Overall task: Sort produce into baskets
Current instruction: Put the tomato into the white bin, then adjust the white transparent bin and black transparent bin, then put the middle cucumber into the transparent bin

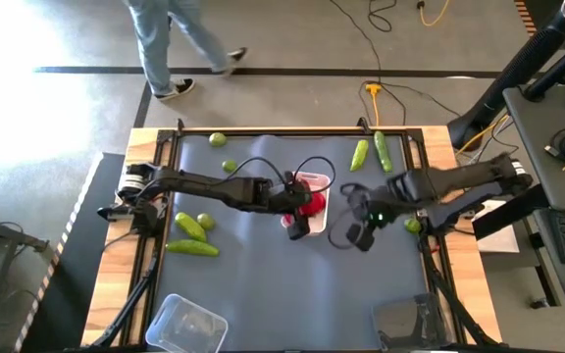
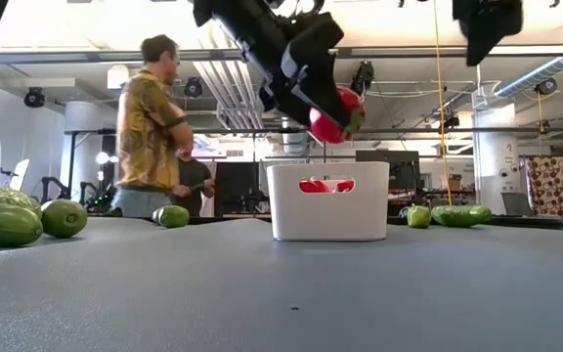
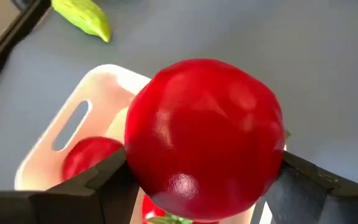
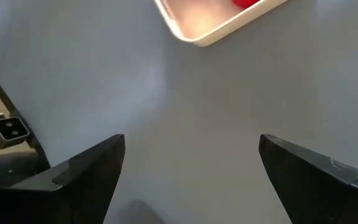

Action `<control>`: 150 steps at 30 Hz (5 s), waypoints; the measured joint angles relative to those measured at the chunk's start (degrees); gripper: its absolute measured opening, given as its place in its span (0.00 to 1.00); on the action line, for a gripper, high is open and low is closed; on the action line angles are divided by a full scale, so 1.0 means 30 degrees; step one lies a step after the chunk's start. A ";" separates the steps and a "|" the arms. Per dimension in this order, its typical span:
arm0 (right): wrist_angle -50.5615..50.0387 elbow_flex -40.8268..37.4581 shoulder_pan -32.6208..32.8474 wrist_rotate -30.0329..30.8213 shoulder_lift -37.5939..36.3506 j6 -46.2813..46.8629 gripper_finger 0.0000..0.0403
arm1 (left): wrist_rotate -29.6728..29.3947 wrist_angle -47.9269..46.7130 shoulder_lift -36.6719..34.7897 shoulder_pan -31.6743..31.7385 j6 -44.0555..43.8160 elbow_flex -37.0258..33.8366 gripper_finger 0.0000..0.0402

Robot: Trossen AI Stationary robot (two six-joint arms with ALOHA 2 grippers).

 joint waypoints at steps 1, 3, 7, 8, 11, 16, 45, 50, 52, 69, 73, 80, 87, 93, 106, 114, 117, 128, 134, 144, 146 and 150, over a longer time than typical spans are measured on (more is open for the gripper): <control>0.0162 0.0003 0.0579 0.0403 0.0112 0.0597 0.90 | 0.0224 0.0326 0.0000 0.0000 -0.0025 -0.0239 0.67; 0.0328 0.0003 0.1356 0.1068 0.0282 0.1805 0.90 | 0.0608 0.1435 0.0107 0.0009 -0.0061 -0.0827 0.67; 0.0736 0.0018 0.1940 0.1622 0.0472 0.3413 0.90 | 0.0852 0.2807 0.0563 -0.0029 -0.0366 -0.1514 0.67; 0.0718 0.0018 0.1970 0.1617 0.0487 0.3603 0.90 | 0.0792 0.3155 0.0771 -0.0029 -0.0367 -0.1571 0.68; 0.0820 0.0018 0.1980 0.1613 0.0543 0.3923 0.90 | 0.0577 0.3551 0.1281 -0.0019 -0.0367 -0.1576 0.71; 0.1138 0.0018 0.1980 0.1610 0.0506 0.3965 0.90 | 0.0522 0.3454 0.1743 -0.0015 -0.0293 -0.0964 0.79; 0.5814 0.0011 0.1295 0.5318 0.2493 -0.4373 0.90 | 0.6564 -1.3946 -0.8646 -0.5714 -0.1822 -0.3100 0.74; 0.7532 0.0011 0.1171 0.5612 0.3655 -0.6104 0.90 | 0.6845 -1.2643 -0.9353 -0.9970 -0.5551 -0.4944 0.73; 0.8031 0.0011 0.1101 0.5593 0.3990 -0.6347 0.90 | 0.6776 -1.1739 -0.9435 -1.1486 -0.7160 -0.5469 0.73; 0.4902 0.0003 0.1056 0.1699 0.4152 -0.4547 0.90 | 0.4975 -1.0325 -0.5728 -1.5242 -0.9951 -0.6579 0.73; 0.2520 0.0003 0.1749 -0.0243 0.4178 -0.2976 0.90 | 0.4011 -1.1806 -0.5097 -1.5242 -0.9256 -0.6580 0.73; -0.3629 0.0003 0.5144 -0.6072 0.3967 0.0174 0.90 | 0.1998 -1.3655 -0.5360 -1.5212 -0.9728 -0.6573 0.73; -0.3123 -0.0128 0.9805 -0.6585 0.4425 -0.0135 0.90 | -0.0953 -1.3532 -0.5378 -1.4751 -0.9339 -0.6573 0.73; -0.1369 -0.1354 1.2740 -0.5047 0.4760 -0.0679 0.90 | -0.2387 -1.3524 -0.5370 -1.3810 -0.8422 -0.6573 0.73; 0.0430 -0.5545 1.2671 -0.3530 0.5501 0.0069 0.90 | -0.2979 -1.5112 -0.5362 -1.3502 -1.1537 -0.6871 0.73; -0.0313 -0.5687 1.1592 -0.0915 0.5002 -0.1678 0.90 | -0.2841 -1.5422 -0.5523 -1.3464 -1.2308 -0.6871 0.73; -0.0422 -0.5754 1.0935 -0.0342 0.4802 -0.2037 0.90 | -0.2777 -1.5412 -0.5523 -1.3457 -1.2316 -0.6871 0.73; 0.0075 -0.5573 0.9812 -0.1151 0.4629 -0.1957 0.90 | -0.2685 -1.6205 -0.8137 -1.3457 -1.4132 -0.6245 0.73; 0.2722 -0.5519 0.9535 0.0030 0.4663 -0.2566 0.90 | -0.4273 -1.6662 -1.0390 -1.3077 -1.6068 -0.6252 0.73; 0.1653 -0.5534 0.8712 0.0616 0.4424 -0.2230 0.90 | -0.1318 -1.6564 -1.2669 -0.8779 -1.4172 -0.7319 0.70; 0.1299 -0.5460 0.8704 0.0562 0.4184 -0.2061 0.90 | -0.0022 -1.6592 -1.2761 -0.7351 -1.2953 -0.7628 0.70; 0.0681 -0.4261 0.8704 0.0568 0.3428 -0.1634 0.90 | 0.1498 -1.6836 -1.2675 -0.4272 -1.0730 -0.8393 0.70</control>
